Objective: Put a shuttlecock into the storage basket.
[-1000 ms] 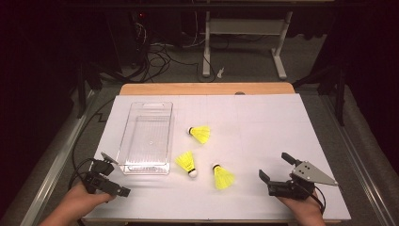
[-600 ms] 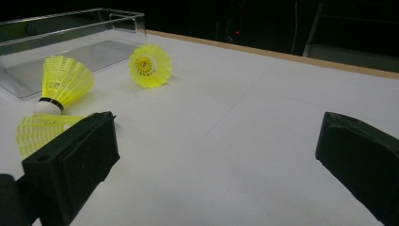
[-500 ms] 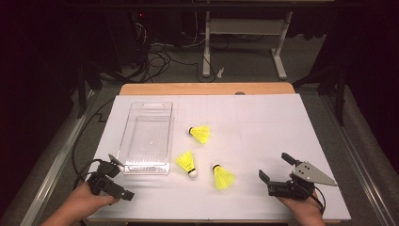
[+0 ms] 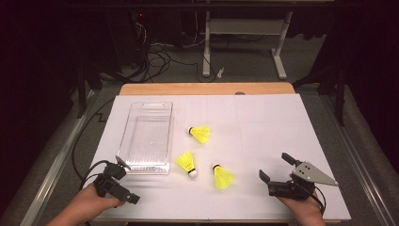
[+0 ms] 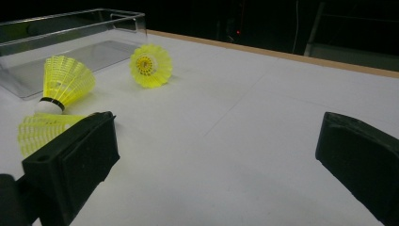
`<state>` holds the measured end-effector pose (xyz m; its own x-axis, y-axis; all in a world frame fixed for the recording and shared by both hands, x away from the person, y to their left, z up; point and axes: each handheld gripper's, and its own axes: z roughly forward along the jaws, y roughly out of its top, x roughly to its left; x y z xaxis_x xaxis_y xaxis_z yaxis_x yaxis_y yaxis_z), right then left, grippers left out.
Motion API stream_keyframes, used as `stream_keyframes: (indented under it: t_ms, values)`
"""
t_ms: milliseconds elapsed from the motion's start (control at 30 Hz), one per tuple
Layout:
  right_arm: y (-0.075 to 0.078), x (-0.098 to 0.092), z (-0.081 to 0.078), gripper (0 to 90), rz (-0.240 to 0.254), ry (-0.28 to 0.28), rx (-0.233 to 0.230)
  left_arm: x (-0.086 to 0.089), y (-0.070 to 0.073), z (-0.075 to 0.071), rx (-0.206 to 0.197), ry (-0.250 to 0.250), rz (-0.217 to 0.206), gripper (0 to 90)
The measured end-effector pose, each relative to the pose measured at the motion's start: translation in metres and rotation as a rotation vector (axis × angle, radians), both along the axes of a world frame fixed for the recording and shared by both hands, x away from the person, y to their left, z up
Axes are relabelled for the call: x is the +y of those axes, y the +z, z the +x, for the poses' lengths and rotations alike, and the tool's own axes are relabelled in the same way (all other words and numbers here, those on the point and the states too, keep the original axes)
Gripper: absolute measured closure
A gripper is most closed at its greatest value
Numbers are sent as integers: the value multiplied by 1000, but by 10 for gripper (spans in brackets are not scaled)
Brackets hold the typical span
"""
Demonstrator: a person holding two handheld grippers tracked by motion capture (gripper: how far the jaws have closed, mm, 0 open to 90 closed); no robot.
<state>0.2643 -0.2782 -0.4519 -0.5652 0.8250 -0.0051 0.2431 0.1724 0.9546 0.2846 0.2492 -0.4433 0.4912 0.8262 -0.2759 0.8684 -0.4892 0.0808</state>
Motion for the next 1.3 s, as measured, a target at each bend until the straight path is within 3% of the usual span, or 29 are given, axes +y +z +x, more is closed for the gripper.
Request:
stream_keyframes:
  t_ms: [467, 1300]
  values:
    - [0, 1, 0, 5, -1, 7, -2, -21, -1, -3, 1, -51, -12, 9]
    - [1, 0, 0, 5, -1, 9, -5, -76, 7, -4, 14, -177, -32, 9]
